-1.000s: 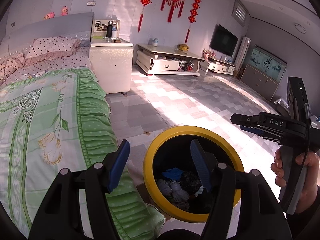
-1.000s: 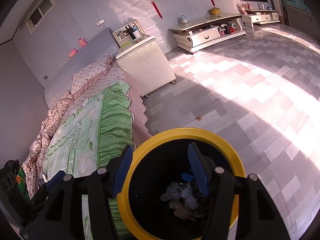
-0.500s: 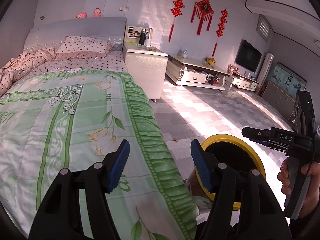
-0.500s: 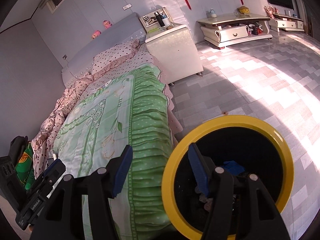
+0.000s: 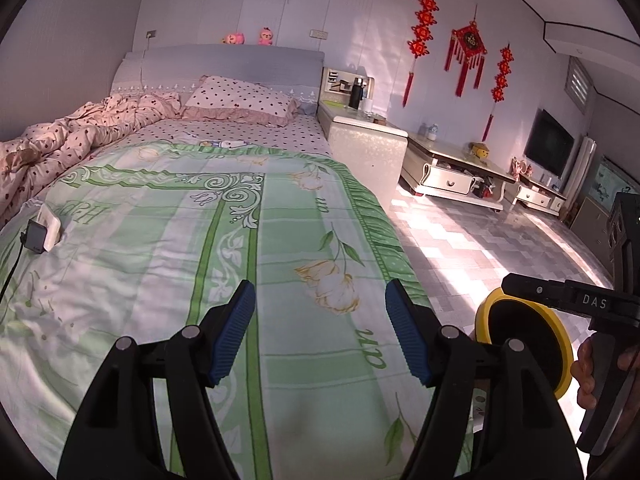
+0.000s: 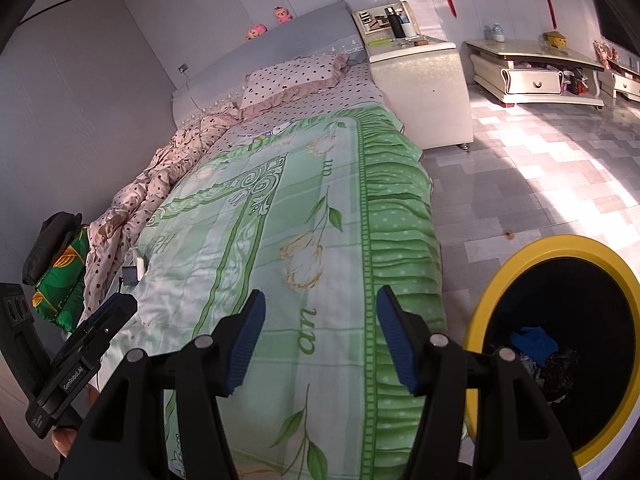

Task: Collect trash

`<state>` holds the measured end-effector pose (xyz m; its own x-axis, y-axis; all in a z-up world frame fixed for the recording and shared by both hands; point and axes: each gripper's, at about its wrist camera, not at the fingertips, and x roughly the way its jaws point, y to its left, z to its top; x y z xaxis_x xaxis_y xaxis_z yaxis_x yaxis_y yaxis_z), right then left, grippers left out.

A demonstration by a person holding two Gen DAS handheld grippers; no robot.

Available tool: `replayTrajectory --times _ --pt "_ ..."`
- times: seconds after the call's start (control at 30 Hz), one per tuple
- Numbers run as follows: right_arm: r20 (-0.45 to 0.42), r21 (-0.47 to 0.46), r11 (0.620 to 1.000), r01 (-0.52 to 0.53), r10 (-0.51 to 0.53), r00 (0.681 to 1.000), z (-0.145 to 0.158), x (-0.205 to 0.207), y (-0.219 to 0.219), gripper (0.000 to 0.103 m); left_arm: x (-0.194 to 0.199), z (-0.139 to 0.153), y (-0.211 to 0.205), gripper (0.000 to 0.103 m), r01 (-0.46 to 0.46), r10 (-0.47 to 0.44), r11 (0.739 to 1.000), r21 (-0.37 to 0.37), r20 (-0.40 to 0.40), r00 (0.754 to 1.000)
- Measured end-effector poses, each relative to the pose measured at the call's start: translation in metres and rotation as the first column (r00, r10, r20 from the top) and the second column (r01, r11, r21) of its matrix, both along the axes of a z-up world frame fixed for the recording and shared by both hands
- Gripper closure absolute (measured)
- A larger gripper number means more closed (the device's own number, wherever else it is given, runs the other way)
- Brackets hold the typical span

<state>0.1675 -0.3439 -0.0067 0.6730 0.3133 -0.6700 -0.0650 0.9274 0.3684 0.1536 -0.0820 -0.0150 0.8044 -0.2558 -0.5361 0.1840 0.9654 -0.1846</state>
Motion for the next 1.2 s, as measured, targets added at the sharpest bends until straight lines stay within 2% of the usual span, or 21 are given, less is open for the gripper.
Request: replayTrajectory --times 0.17,0.27,0.47,0.57,0.8,0.9,1.07,1.2 --pt "-0.021 -0.017 0.999 -0.039 0.039 0.999 -0.013 0.005 0.033 0.045 -0.005 -0.007 0.038 0.026 -0.068 0.068 0.998 -0.008 -0.008 0.998" --pt "-0.028 -0.032 0.998 -0.046 0.045 0.999 -0.021 0.008 0.047 0.039 -0.007 -0.013 0.056 0.021 -0.106 0.106 0.994 -0.002 -0.015 0.994" --pt "-0.031 -0.066 0.997 -0.050 0.048 0.998 -0.035 0.011 0.070 0.021 -0.011 -0.034 0.085 0.013 -0.163 0.164 0.986 0.019 -0.031 0.986" --pt "-0.002 -0.104 0.994 -0.041 0.041 0.999 -0.038 0.007 0.079 0.008 -0.015 -0.044 0.094 0.011 -0.170 0.171 0.985 0.021 -0.031 0.985" --pt "0.037 -0.169 0.985 -0.029 0.036 0.999 -0.052 0.000 0.093 0.008 -0.028 -0.059 0.091 0.008 -0.179 0.177 0.978 0.110 0.022 0.984" --pt "0.059 -0.196 0.981 0.014 -0.002 0.998 -0.054 -0.005 0.093 0.008 -0.034 -0.059 0.094 0.008 -0.178 0.177 0.980 0.091 0.021 0.984" --pt "0.148 -0.235 0.966 0.108 -0.074 0.986 -0.044 -0.022 0.090 0.008 -0.049 -0.049 0.096 0.008 -0.192 0.189 0.979 0.071 0.054 0.981" --pt "0.229 -0.272 0.950 0.153 -0.091 0.969 -0.030 -0.040 0.092 0.008 -0.063 -0.036 0.092 0.008 -0.197 0.192 0.979 0.056 0.086 0.978"
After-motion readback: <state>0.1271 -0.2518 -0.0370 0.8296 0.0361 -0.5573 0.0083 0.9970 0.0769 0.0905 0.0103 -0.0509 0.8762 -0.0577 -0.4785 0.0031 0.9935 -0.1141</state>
